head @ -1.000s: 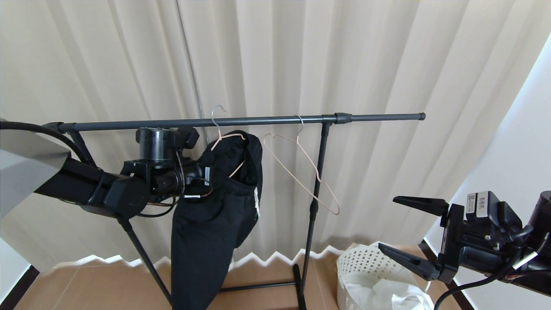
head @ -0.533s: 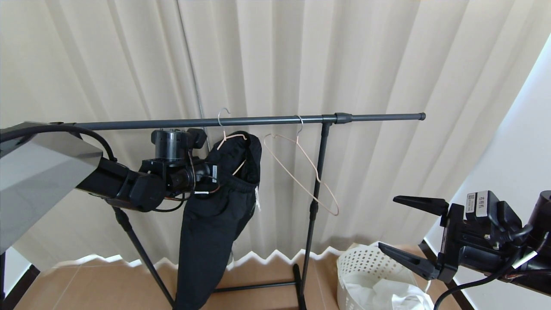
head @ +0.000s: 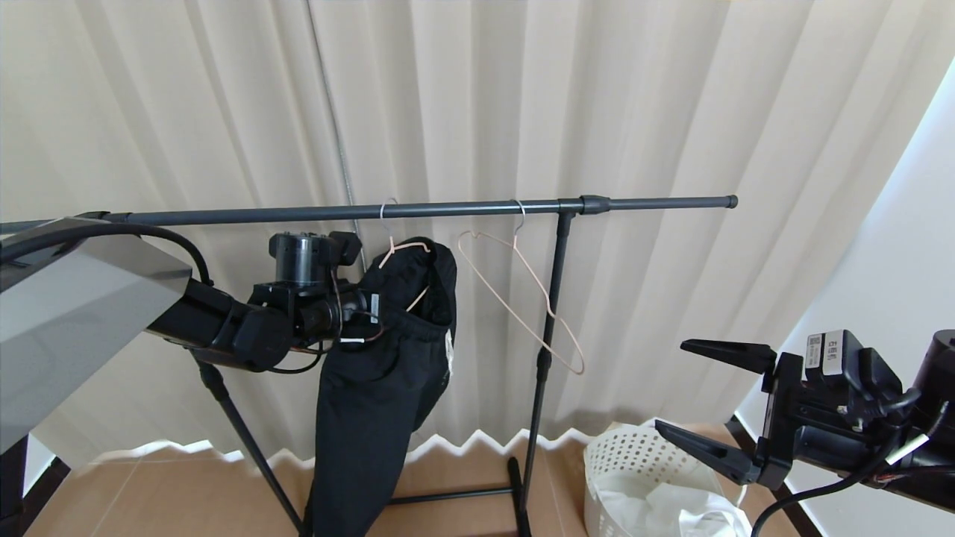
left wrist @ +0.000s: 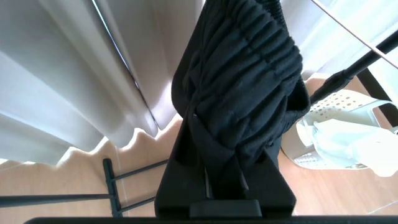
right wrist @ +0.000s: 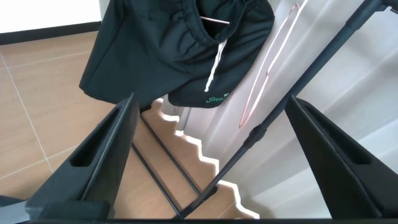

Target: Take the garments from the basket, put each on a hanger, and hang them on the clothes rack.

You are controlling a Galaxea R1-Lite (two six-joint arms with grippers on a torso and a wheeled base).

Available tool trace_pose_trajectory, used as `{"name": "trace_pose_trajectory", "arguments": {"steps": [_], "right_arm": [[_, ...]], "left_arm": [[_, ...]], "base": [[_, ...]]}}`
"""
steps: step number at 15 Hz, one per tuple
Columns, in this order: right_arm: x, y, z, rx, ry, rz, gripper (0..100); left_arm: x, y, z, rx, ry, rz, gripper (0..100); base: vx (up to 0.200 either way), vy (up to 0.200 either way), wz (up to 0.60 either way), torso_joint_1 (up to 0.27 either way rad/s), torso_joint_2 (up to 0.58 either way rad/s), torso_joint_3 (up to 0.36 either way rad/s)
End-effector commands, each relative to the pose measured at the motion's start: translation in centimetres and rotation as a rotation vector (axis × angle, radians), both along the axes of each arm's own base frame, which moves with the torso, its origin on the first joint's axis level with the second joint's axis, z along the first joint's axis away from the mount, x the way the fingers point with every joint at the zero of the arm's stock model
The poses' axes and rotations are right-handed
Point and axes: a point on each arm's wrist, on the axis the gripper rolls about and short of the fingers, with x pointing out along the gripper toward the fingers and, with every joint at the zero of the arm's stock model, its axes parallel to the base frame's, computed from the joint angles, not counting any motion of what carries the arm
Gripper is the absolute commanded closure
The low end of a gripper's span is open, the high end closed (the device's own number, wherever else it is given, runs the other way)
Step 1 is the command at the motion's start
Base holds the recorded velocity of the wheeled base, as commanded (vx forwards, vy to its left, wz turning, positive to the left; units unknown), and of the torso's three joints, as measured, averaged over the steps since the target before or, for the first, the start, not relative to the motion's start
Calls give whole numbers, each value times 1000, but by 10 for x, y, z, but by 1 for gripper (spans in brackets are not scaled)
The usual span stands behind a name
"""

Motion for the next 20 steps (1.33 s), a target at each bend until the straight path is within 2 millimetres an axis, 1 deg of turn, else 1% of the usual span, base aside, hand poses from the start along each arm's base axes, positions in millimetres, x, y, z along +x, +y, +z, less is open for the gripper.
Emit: {"name": "trace_pose_trajectory", "arguments": {"steps": [1, 3, 4, 6, 7, 8, 10, 11, 12, 13, 14, 15, 16, 17, 18, 19, 20], "right_arm": [[0, 0, 0, 0, 1, 2, 0], [1, 0, -1, -1, 2, 0, 0], [0, 0, 0, 0, 1, 0, 0], [-1, 0, 4, 3, -19, -1, 0], [-3, -1, 7, 6, -34, -3, 0], [-5, -1, 12, 24, -41, -4, 0], [-10, 0, 22, 84, -21, -7, 0], [-11, 1, 27, 109, -16, -15, 0], [-11, 4, 34, 147, -10, -65, 0], [-11, 5, 36, 161, -3, -93, 0], [-7, 6, 42, 185, -20, -225, 0], [-8, 4, 48, 195, -49, -304, 0], [-12, 1, 52, 203, -66, -386, 0], [-21, 1, 44, 189, -19, -432, 0], [-31, -1, 31, 159, 30, -482, 0], [-43, -5, 24, 143, 49, -527, 0], [-59, -9, 12, 117, 85, -540, 0]], "left_arm": [[1, 0, -2, -14, 9, 8, 0], [-3, -1, -2, -46, 24, 20, 0], [-8, 0, -4, -44, 38, 21, 0], [-24, 5, 12, -47, 23, 22, 0], [-35, 7, 26, -52, -1, 21, 0], [-62, 12, 45, -57, -24, 15, 0], [-106, 19, 68, -51, -65, -7, 0], [-125, 24, 76, -51, -85, -9, 0], [-152, 31, 82, -52, -96, -13, 0], [-162, 32, 84, -54, -101, -18, 0], [-198, 41, 83, -57, -111, -24, 0], [-216, 46, 80, -56, -116, -25, 0], [-240, 53, 71, -53, -109, -24, 0], [-266, 60, 58, -49, -94, -25, 0], [-284, 65, 40, -31, -56, -27, 0], [-299, 70, 27, -5, -42, -31, 0], [-315, 75, 18, 1, -47, -31, 0]], "base": [[0, 0, 0, 0, 0, 0], [0, 0, 0, 0, 0, 0], [0, 0, 0, 0, 0, 0], [0, 0, 0, 0, 0, 0], [0, 0, 0, 0, 0, 0], [0, 0, 0, 0, 0, 0], [0, 0, 0, 0, 0, 0], [0, 0, 0, 0, 0, 0], [0, 0, 0, 0, 0, 0], [0, 0, 0, 0, 0, 0], [0, 0, 0, 0, 0, 0], [0, 0, 0, 0, 0, 0], [0, 0, 0, 0, 0, 0], [0, 0, 0, 0, 0, 0], [0, 0, 0, 0, 0, 0], [0, 0, 0, 0, 0, 0], [0, 0, 0, 0, 0, 0]]}}
